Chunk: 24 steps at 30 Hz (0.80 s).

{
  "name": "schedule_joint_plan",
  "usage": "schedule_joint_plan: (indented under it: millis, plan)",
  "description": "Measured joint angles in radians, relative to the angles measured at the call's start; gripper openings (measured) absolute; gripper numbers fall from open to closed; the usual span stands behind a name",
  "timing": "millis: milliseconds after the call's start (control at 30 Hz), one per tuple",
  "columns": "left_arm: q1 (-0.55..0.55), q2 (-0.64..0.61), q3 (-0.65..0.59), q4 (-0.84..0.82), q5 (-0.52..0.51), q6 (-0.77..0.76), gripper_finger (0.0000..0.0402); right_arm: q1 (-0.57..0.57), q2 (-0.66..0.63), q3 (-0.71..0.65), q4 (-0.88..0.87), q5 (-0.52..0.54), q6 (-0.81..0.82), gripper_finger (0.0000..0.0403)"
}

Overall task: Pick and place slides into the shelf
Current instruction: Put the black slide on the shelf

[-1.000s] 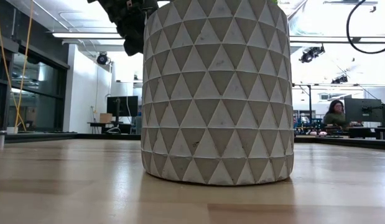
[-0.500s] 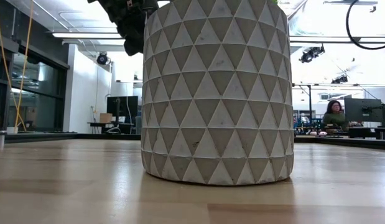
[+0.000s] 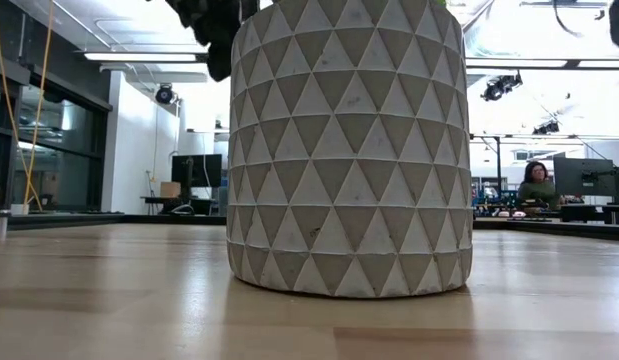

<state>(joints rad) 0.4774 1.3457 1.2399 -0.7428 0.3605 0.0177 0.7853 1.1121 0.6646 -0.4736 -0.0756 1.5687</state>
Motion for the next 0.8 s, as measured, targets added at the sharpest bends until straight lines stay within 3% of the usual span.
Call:
schedule_joint_plan:
  millis: [133,300,567,667,800]
  plan:
    - [0.0,0.0,0.06,0.019,0.007,0.0,0.0138,0.0,-0.073,0.096,-0.163,0.11,-0.006,0.0001]
    - [0.0,0.0,0.148,0.078,0.007,0.0,0.0138,-0.006,-0.16,0.21,-0.291,0.33,-0.048,0.0001]
    - [0.0,-0.001,0.249,0.12,-0.003,-0.027,0.0138,-0.061,-0.257,0.354,-0.339,0.7,-0.252,0.0]
    - [-0.007,-0.001,0.253,0.118,-0.004,-0.056,0.0138,-0.106,-0.261,0.395,-0.336,0.745,-0.369,0.0]
    - [-0.028,0.0,0.253,0.12,-0.009,-0.078,0.0138,-0.192,-0.253,0.426,-0.324,0.693,-0.526,0.0]
